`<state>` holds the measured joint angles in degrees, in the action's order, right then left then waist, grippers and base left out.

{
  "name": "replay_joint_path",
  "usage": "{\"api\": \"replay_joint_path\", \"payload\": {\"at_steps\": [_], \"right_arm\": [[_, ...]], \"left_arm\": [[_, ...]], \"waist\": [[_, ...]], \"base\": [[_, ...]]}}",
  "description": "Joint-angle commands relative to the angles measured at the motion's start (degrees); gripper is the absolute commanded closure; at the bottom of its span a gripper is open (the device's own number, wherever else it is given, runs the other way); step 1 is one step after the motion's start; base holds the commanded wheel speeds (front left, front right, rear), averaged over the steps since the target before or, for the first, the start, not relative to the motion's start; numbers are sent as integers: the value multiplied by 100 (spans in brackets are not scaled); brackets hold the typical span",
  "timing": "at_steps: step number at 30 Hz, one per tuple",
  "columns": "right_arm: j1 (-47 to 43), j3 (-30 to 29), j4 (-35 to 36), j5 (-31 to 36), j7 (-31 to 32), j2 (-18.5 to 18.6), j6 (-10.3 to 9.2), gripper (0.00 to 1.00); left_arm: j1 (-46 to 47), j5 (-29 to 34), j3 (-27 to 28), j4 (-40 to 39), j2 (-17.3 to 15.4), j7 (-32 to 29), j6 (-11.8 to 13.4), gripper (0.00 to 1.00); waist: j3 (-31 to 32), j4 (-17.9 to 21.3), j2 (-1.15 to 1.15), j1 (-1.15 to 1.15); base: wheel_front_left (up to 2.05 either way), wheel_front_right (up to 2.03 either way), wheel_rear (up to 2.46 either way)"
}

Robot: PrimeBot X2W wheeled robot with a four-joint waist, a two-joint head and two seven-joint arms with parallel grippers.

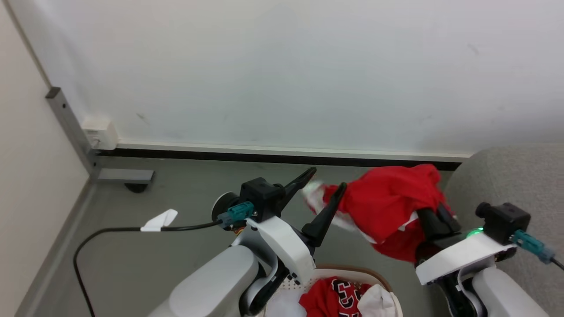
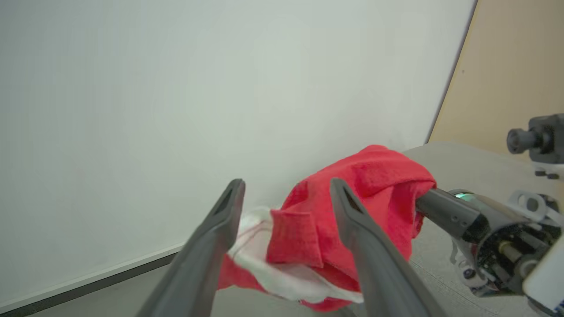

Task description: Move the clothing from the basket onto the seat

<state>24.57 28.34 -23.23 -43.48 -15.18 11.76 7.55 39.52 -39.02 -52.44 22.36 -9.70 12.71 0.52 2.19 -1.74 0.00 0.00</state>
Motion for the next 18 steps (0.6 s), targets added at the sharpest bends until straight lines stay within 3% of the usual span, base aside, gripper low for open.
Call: {"api": "replay_joint_path", "payload": {"at_steps": [1, 9, 18], "right_arm": [[-55, -116, 65, 63, 4, 78, -12, 100], [-219, -767, 484, 422, 4, 371, -11, 100], [-573, -973, 948, -10, 5, 534, -11, 100]], "left_arm": [[-70, 33, -4, -32, -25, 36, 9, 0], [-144, 349, -103, -265, -141, 171, -4, 0], [-448, 517, -52, -300, -164, 247, 19, 0]], "waist": [[-85, 218, 0, 0], [-215, 1031, 0, 0], [-352, 1947, 0, 0]], "base": [[0, 0, 0], [0, 0, 0], [0, 0, 0]]}}
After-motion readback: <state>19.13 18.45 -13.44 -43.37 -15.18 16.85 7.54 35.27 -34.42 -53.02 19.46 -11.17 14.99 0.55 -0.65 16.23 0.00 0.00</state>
